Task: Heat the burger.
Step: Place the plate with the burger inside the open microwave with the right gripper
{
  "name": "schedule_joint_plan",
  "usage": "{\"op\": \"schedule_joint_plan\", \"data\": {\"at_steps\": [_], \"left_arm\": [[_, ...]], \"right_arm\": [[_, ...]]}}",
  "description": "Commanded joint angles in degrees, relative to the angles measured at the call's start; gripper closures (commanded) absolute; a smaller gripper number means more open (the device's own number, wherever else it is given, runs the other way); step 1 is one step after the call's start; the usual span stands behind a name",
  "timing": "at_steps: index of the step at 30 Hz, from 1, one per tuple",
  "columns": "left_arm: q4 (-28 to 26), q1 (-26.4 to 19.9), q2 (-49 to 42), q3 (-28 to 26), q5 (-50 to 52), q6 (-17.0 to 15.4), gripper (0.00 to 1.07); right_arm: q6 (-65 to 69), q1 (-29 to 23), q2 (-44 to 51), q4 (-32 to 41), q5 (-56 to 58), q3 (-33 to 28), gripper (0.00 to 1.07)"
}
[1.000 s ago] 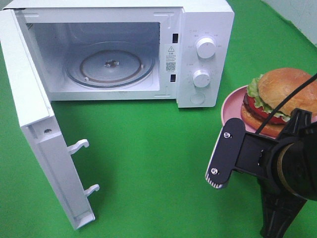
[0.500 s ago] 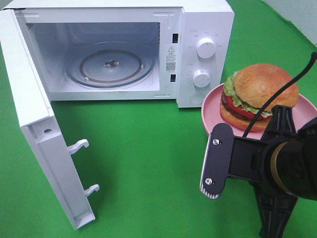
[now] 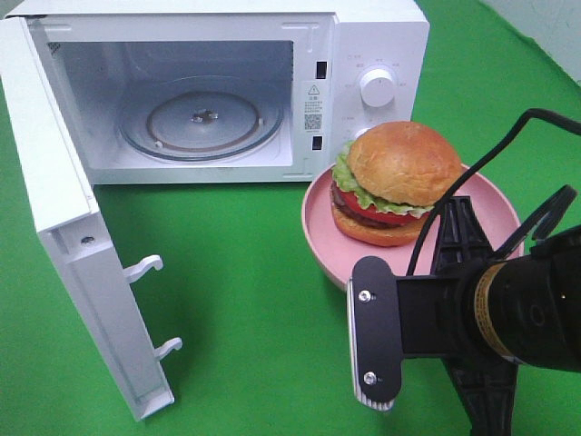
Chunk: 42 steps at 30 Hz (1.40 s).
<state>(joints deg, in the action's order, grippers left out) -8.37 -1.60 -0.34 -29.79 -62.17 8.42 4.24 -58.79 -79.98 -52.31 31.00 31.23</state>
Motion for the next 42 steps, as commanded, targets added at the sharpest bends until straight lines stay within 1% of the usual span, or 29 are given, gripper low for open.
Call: {"op": "schedule_joint_plan", "data": {"at_steps": [1, 7, 9, 17, 18, 19, 20, 21, 22, 23, 25, 26, 27, 30, 31, 32, 33, 36, 38, 39, 40, 41, 42], "left_arm": [[-0.06, 0.00, -0.92, 0.17, 0.69, -0.17, 0.07], [-0.06, 0.00, -0.92, 0.17, 0.69, -0.17, 0.07], [-0.06, 0.00, -0.92, 0.17, 0.69, -0.17, 0.07], [-0.06, 0.00, -0.92, 0.17, 0.69, -0.17, 0.07], [-0.06, 0.00, -0.92, 0.17, 0.69, -0.17, 0.07], [-0.06, 0.00, -0.92, 0.17, 0.69, -0.17, 0.07], [-0.06, 0.00, -0.92, 0.17, 0.69, -0.17, 0.07], [-0.06, 0.00, -0.92, 0.17, 0.69, -0.17, 0.07], [-0.06, 0.00, -0.92, 0.17, 0.69, -0.17, 0.07], [-0.06, 0.00, -0.92, 0.17, 0.69, -0.17, 0.07], [-0.06, 0.00, -0.92, 0.17, 0.69, -0.17, 0.07], [-0.06, 0.00, -0.92, 0.17, 0.69, -0.17, 0.07], [-0.06, 0.00, -0.92, 0.17, 0.69, -0.17, 0.07], [-0.06, 0.00, -0.92, 0.17, 0.69, -0.17, 0.07], [-0.06, 0.00, -0.92, 0.17, 0.69, -0.17, 0.07], [-0.06, 0.00, -0.92, 0.17, 0.69, -0.17, 0.07], [-0.06, 0.00, -0.92, 0.17, 0.69, -0.17, 0.07], [-0.06, 0.00, -0.92, 0.17, 0.69, -0.17, 0.07], [-0.06, 0.00, -0.92, 0.17, 0.69, -0.17, 0.07], [-0.06, 0.00, -0.92, 0.17, 0.69, -0.17, 0.07], [-0.06, 0.00, -0.92, 0.17, 0.69, -0.17, 0.07], [-0.06, 0.00, -0.92, 0.17, 0.69, -0.17, 0.07], [-0.06, 0.00, -0.92, 0.17, 0.69, -0.17, 0.07]], "right_arm": [[-2.81, -0.17, 0.63, -3.15, -2.23, 0.06, 1.07], [-6.82, -0.17, 0.63, -3.15, -5.90, 0.06, 1.07], [-9.97, 0.00, 0.63, -3.09, -8.42, 0.06, 1.07], [-14.73, 0.69, 0.63, -3.09, -11.12, 0.06, 1.07], [-16.21, 2.12, 0.63, -2.69, -12.72, 0.06, 1.07], [-16.21, 2.12, 0.63, -2.69, -12.72, 0.06, 1.07], [-17.93, 4.01, 0.63, -2.52, -14.44, 0.06, 1.07], [-17.93, 4.01, 0.63, -2.52, -14.44, 0.06, 1.07], [-20.63, 5.67, 0.63, -2.01, -16.27, 0.06, 1.07], [-20.63, 5.67, 0.63, -2.01, -16.27, 0.06, 1.07], [-28.30, 8.31, 0.63, 1.66, -19.88, 0.06, 1.07], [-28.30, 8.31, 0.63, 1.66, -19.88, 0.06, 1.07], [-32.72, 9.45, 0.63, 4.30, -21.54, 0.06, 1.07], [-34.84, 9.91, 0.63, 5.39, -21.94, 0.06, 1.07], [-43.83, 11.34, 0.63, 10.43, -22.80, 0.06, 1.07], [-43.83, 11.34, 0.63, 10.43, -22.80, 0.06, 1.07], [-49.79, 12.20, 0.63, 14.38, -22.92, 0.06, 1.07], [-52.02, 12.66, 0.63, 16.21, -22.92, 0.06, 1.07], [-61.82, 14.09, 0.63, 24.35, -22.92, 0.06, 1.07], [-61.82, 14.09, 0.63, 24.35, -22.92, 0.06, 1.07], [-67.15, 14.73, 0.63, 28.99, -22.92, 0.06, 1.07], [-67.15, 14.73, 0.63, 28.99, -22.92, 0.06, 1.07], [-72.54, 15.58, 0.63, 33.46, -22.92, 0.06, 1.07]]}}
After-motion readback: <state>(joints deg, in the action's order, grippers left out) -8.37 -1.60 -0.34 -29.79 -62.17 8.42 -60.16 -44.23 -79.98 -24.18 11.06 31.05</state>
